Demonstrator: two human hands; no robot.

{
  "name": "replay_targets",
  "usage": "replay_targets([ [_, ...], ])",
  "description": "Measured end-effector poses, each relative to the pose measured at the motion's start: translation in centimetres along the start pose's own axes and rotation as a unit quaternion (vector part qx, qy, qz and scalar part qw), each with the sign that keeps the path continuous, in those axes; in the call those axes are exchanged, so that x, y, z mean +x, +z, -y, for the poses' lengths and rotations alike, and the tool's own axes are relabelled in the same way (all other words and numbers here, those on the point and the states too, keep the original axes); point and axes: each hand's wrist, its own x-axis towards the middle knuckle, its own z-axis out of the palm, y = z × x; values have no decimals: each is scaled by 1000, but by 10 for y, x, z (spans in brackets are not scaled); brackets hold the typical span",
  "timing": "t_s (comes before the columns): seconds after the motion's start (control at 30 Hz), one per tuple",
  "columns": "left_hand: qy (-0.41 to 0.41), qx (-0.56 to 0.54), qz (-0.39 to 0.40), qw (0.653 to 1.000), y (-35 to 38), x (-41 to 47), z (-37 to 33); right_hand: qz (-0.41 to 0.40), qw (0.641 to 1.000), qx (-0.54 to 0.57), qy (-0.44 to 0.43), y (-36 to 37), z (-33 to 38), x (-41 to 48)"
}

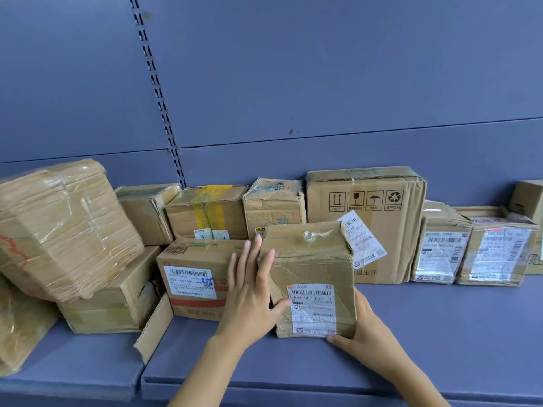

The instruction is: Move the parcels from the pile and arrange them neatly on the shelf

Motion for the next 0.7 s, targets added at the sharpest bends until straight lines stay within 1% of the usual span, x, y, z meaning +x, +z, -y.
replay_targets([
  [0.2, -6, 35, -7, 999, 8, 0, -1, -7, 1000, 16, 20, -1, 2, 2],
  [0.37, -10, 23, 10, 1000, 7, 2, -1, -5, 999, 18, 29, -2, 6, 3],
  [0.53, -10, 35, 35, 999, -10, -1, -9, -14, 1000, 14, 7, -5, 16, -5],
  [0.6, -23, 56, 40, 997, -19, -3, -13, -31, 999, 22, -4, -3, 18, -12],
  [0.63, -28, 68, 38, 997, -23, -4, -15, -47, 998, 44, 10, -1, 19, -16],
  [0.7, -37, 70, 28, 996, -31, -10, -17, -92, 988, 103, 68, 4, 25, -24],
])
